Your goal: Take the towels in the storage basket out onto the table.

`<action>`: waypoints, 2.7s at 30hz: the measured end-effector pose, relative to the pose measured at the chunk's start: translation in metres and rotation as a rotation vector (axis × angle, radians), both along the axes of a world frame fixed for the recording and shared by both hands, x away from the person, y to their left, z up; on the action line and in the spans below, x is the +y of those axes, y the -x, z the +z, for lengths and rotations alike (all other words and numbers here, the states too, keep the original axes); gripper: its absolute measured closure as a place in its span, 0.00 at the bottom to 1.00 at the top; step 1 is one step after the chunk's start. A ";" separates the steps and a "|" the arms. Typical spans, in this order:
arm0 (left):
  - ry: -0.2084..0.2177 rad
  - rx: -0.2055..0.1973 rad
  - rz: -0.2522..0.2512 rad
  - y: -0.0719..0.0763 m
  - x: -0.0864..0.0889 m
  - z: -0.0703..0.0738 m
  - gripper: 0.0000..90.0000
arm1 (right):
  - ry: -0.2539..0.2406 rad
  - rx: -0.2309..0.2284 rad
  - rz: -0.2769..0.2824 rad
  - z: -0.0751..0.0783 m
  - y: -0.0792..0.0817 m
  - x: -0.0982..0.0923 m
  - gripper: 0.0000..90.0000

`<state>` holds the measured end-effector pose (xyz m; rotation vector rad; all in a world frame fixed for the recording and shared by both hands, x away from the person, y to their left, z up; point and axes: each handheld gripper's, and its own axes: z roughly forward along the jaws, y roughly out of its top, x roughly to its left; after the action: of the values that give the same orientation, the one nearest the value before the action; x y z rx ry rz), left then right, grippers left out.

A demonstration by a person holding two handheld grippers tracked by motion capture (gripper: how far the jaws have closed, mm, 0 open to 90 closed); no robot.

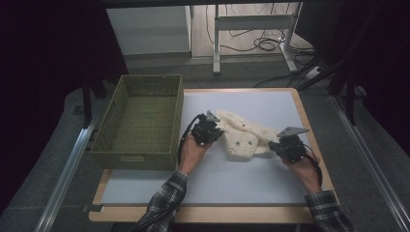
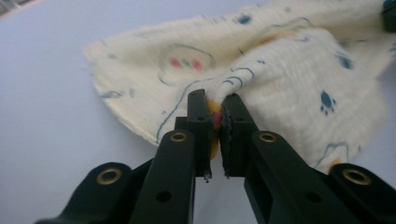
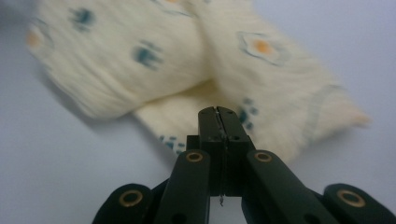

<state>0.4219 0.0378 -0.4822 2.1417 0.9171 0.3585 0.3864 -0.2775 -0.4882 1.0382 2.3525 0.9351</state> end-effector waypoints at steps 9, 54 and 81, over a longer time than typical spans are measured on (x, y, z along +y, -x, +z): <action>-0.042 0.026 0.079 -0.005 0.005 -0.009 0.50 | -0.086 0.023 -0.039 0.003 0.004 -0.028 0.87; 0.023 0.004 -0.048 0.037 0.017 0.021 0.94 | -0.115 0.051 0.082 -0.007 0.062 -0.014 0.96; -0.054 0.068 -0.103 0.020 -0.015 0.020 0.58 | -0.073 0.005 0.020 0.009 0.092 -0.048 0.98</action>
<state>0.4020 0.0225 -0.4619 2.2530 0.8400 0.2627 0.2941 -0.3250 -0.4793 1.0469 2.3530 1.0339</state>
